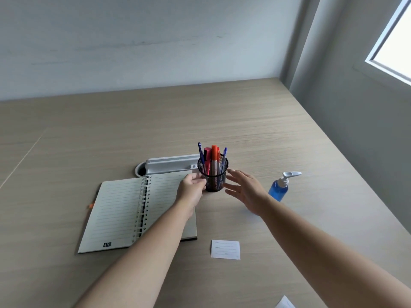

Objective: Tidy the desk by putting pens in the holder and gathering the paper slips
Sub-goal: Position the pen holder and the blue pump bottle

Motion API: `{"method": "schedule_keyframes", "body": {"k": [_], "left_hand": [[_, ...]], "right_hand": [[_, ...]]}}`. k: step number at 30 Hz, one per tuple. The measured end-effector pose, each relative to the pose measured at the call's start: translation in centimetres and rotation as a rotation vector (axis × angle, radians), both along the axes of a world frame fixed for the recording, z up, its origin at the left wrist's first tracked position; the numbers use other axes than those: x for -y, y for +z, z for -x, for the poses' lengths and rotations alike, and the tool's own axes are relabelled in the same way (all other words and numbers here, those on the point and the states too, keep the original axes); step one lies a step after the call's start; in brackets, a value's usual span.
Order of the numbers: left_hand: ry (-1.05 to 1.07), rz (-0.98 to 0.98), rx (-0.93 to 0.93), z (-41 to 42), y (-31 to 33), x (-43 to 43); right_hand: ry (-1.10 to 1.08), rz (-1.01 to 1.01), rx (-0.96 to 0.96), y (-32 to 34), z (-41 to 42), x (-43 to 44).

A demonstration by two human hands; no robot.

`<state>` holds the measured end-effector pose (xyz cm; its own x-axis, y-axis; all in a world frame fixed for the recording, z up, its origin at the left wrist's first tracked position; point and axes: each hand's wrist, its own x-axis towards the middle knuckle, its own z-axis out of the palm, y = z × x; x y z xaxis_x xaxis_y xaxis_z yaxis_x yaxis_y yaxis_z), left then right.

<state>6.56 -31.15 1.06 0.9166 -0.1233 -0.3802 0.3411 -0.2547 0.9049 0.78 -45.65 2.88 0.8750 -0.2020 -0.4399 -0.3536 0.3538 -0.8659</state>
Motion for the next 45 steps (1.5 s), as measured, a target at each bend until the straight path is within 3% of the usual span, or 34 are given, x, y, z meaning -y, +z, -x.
{"method": "schedule_keyframes", "body": {"k": [4,10,15,19,29,37,45], "left_hand": [[-0.133,-0.175,0.055,4.9,-1.1,-0.4],[-0.364,-0.235,0.161,8.2,-0.2,3.3],[-0.555,-0.286,0.358,6.6,4.1,8.9],[-0.691,-0.405,0.419,5.6,6.3,12.9],[-0.554,-0.434,0.554,4.5,4.5,14.5],[-0.467,-0.487,0.561,-0.7,4.9,13.5],[-0.445,-0.470,0.563,-1.6,4.4,13.5]], "right_hand": [[0.000,0.087,-0.079,-0.9,4.6,1.9],[-0.060,0.243,-0.213,-2.5,10.8,7.8],[-0.047,0.592,-0.176,-1.7,9.8,11.1],[-0.004,0.713,-0.088,-1.1,7.9,11.0],[0.070,0.820,-0.029,-3.0,5.4,10.0],[0.159,0.930,-0.030,-2.1,-1.1,9.0],[0.138,0.920,-0.067,-2.9,-1.9,9.1]]}}
